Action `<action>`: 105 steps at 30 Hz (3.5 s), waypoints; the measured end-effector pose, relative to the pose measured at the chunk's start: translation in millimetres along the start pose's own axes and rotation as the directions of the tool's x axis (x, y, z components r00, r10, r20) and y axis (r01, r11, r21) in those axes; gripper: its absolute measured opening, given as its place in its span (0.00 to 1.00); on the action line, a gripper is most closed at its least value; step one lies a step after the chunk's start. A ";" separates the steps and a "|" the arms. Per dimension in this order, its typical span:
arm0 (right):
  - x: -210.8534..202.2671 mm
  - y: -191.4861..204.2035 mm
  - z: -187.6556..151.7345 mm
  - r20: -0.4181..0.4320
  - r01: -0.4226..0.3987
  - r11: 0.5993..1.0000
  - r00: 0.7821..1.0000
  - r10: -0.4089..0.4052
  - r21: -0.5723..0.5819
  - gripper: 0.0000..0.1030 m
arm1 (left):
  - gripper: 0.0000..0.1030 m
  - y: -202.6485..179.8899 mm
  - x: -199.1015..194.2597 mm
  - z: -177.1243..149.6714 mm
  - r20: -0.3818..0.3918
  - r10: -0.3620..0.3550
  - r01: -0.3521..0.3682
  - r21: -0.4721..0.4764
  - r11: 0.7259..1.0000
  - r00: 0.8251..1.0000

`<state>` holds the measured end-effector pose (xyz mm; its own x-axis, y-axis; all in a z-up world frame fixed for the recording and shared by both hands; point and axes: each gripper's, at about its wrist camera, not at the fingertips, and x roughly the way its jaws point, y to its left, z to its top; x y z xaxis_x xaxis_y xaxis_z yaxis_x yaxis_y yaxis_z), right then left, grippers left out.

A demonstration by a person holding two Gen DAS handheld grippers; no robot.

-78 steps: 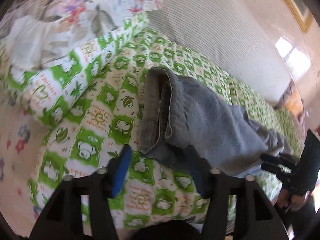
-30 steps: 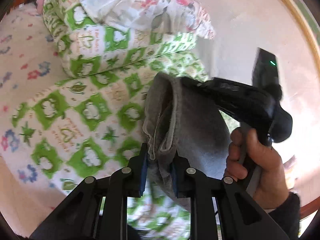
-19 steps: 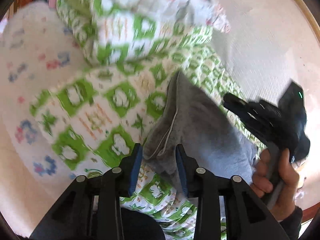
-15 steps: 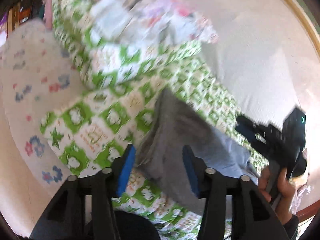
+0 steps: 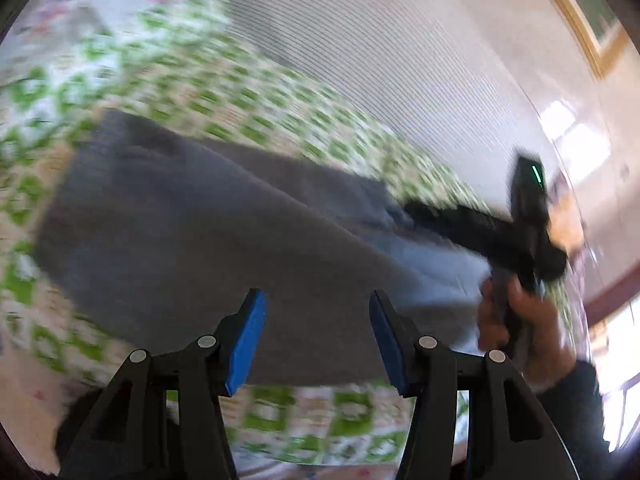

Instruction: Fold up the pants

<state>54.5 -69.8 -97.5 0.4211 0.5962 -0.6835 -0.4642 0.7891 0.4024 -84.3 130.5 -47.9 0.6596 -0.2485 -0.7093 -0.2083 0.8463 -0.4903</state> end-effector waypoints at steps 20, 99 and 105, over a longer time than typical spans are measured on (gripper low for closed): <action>40.6 6.4 71.8 0.012 0.047 0.990 0.999 -0.046 -0.135 0.05 | 0.53 -34.5 92.4 -34.5 -0.210 -0.024 0.052 0.130 0.990 0.977; -301.9 -363.9 -213.4 0.332 -0.033 0.537 0.817 -0.471 0.843 0.07 | 0.12 -371.9 194.9 -105.7 -0.473 0.057 0.355 0.729 0.585 0.879; -315.9 -350.7 -214.9 0.389 -0.040 0.587 0.786 -0.481 0.808 0.07 | 0.34 -354.5 172.6 -75.7 -0.417 -0.036 0.327 0.653 0.683 0.908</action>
<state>-83.1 -566.6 -153.6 0.8572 0.1464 -0.4938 0.3402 0.5589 0.7562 48.8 -248.1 -34.9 0.3056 -0.4524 -0.8378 0.5446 0.8048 -0.2359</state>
